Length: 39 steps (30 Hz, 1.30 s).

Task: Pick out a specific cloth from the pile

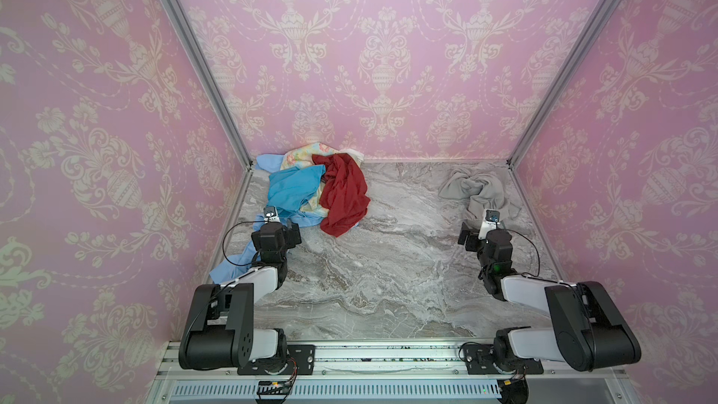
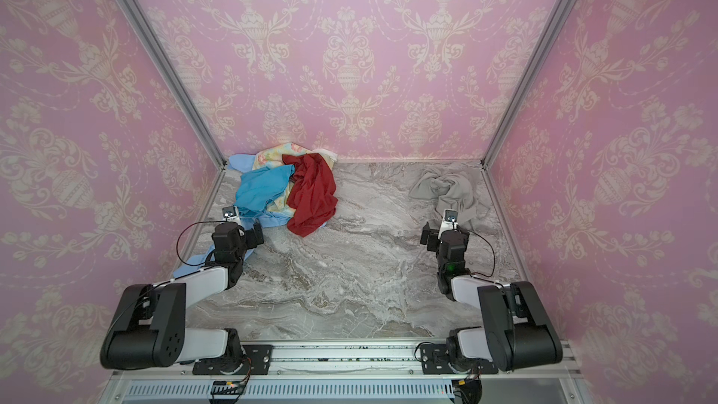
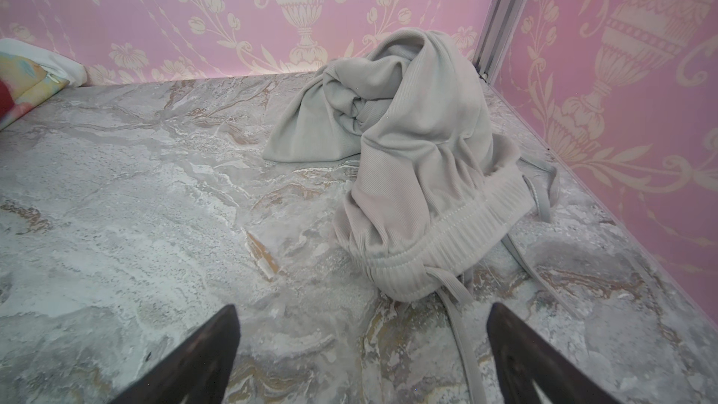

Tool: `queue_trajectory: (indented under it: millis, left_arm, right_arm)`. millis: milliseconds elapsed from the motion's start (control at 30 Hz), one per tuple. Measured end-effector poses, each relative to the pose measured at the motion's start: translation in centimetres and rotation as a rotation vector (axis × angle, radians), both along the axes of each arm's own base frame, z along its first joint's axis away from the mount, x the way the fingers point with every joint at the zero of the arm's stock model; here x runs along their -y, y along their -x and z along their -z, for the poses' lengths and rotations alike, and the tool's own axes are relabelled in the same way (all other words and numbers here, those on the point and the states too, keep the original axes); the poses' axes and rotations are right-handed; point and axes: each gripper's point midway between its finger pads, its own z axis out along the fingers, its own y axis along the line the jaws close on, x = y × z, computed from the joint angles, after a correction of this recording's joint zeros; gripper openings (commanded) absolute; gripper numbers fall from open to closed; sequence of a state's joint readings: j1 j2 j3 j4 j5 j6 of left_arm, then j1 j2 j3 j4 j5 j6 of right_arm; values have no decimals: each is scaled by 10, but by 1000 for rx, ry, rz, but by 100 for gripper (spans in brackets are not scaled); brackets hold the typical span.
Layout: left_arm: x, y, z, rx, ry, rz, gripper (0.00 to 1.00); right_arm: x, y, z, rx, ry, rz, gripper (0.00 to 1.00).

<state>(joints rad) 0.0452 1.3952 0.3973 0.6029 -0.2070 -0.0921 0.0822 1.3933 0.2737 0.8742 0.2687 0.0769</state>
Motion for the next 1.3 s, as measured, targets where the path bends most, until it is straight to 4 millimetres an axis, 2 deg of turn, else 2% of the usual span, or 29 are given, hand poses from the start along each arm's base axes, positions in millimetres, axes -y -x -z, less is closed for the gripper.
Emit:
queue_trajectory:
  millis: [100,300,400,500,700,1067,1300]
  left_arm:
    - [0,-4,7,6,3,6,99]
    - [-1,-13,-4,97,16,26,99]
    - [5,-14,16,91,31,57,99]
    - [8,-11,34,49,40,69,99]
    - [9,-17,21,107,33,74,99]
    - [12,-19,17,124,25,86,99]
    - [12,-19,17,124,25,86,99]
  right_arm:
    - [0,-2,7,10,9,-5,100]
    - [-4,-7,-2,57,17,-26,100]
    - [-4,-11,-1,72,16,-29,100]
    - [-5,-13,9,33,18,-33,100]
    - [0,-25,0,45,5,-33,100]
    - [-1,-24,5,25,-1,-42,100]
    - [-9,-27,8,6,-29,-109,100]
